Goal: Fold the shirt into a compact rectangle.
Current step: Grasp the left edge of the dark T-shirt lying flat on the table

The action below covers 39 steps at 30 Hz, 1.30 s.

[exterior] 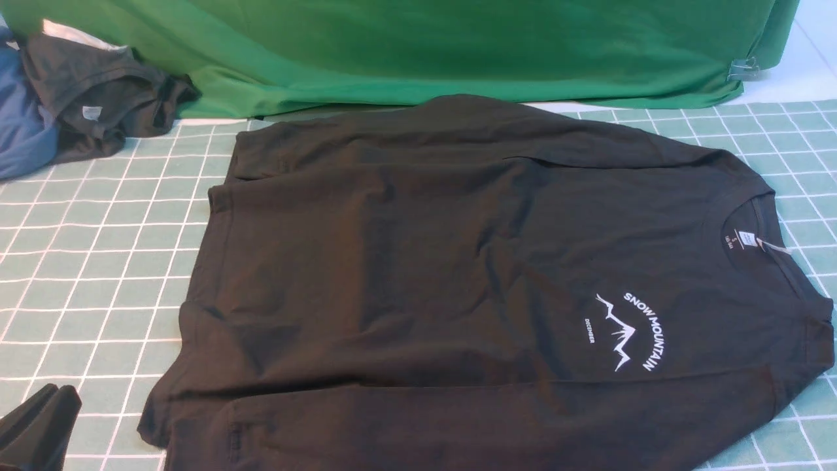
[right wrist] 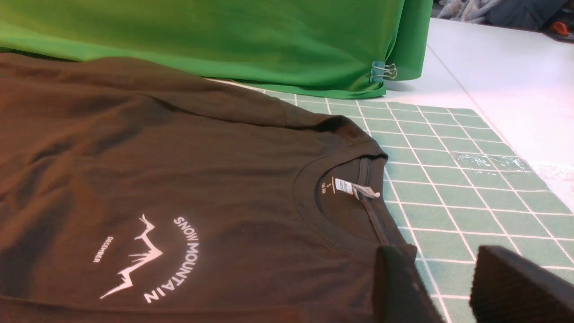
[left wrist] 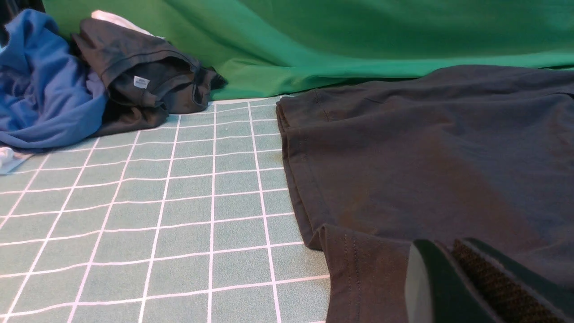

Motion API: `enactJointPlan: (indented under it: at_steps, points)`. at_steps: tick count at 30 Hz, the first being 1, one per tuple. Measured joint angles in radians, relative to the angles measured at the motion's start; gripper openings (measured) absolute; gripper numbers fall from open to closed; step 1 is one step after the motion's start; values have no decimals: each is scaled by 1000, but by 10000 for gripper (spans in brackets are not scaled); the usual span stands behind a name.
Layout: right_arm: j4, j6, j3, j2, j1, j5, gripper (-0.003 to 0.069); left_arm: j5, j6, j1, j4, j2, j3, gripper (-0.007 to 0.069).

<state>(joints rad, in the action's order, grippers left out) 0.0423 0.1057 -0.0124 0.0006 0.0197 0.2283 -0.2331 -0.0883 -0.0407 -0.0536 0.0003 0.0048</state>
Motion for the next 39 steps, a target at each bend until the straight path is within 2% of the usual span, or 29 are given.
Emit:
enactJointPlan:
  at_steps: [19,22,27,31,35,37,39]
  points:
    - [0,0,0,0,0,0,240,4,-7,0,17,0,0,15]
    - [0,0,0,0,0,0,240,96,-2,0,-2,0,0,15]
    - [0,0,0,0,0,0,240,302,56,0,-155,0,0,15]
    - [0,0,0,0,0,0,240,414,71,0,-168,0,0,15]
    - [3,-1,0,0,0,-9,240,467,146,0,-180,0,0,15]
    - [29,-16,0,0,0,-23,240,484,228,0,-190,0,0,15]
    - [114,-118,0,0,0,-78,240,504,356,0,-203,0,0,15]
